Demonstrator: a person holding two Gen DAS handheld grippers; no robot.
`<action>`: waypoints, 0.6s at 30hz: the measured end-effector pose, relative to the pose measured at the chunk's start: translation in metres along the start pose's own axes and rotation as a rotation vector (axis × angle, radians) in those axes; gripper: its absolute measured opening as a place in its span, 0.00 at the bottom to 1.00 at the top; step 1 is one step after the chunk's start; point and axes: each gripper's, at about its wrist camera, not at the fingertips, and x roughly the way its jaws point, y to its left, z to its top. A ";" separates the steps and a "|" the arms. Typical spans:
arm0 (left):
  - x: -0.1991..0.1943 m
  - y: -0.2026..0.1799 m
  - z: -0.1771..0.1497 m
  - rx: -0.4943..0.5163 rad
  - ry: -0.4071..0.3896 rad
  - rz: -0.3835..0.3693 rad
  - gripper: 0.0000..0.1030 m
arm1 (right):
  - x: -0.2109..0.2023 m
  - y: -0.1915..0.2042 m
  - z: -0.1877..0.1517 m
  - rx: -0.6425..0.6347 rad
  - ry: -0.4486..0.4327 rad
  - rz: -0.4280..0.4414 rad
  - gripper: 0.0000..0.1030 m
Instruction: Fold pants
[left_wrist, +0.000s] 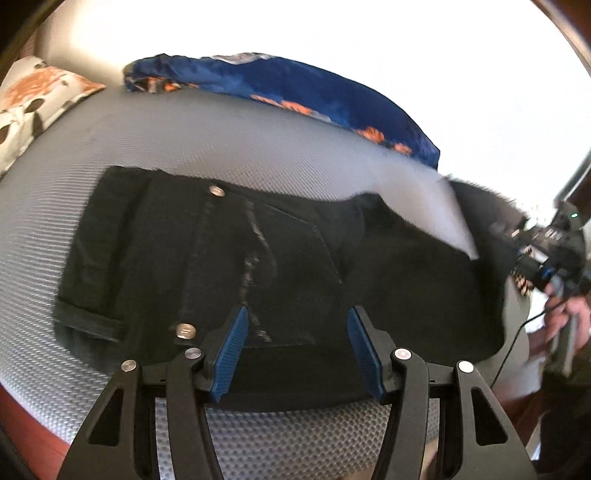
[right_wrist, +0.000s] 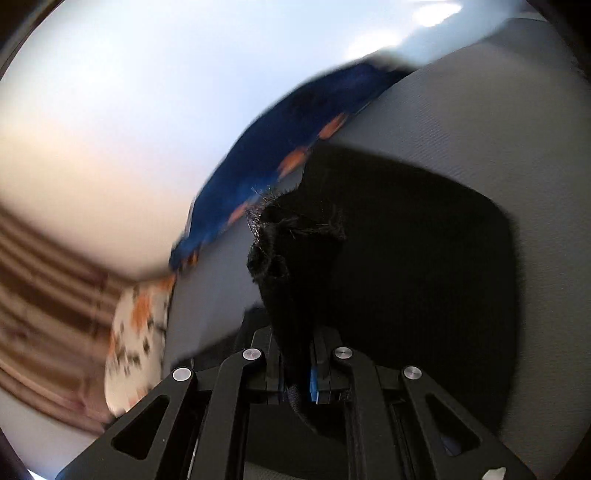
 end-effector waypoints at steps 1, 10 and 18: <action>-0.004 0.003 0.001 -0.005 -0.006 0.001 0.55 | 0.011 0.008 -0.007 -0.026 0.032 -0.006 0.10; -0.018 0.018 0.004 -0.043 -0.041 -0.008 0.55 | 0.092 0.053 -0.100 -0.344 0.285 -0.164 0.10; -0.010 0.003 0.010 -0.026 -0.026 -0.062 0.55 | 0.090 0.067 -0.121 -0.443 0.320 -0.175 0.16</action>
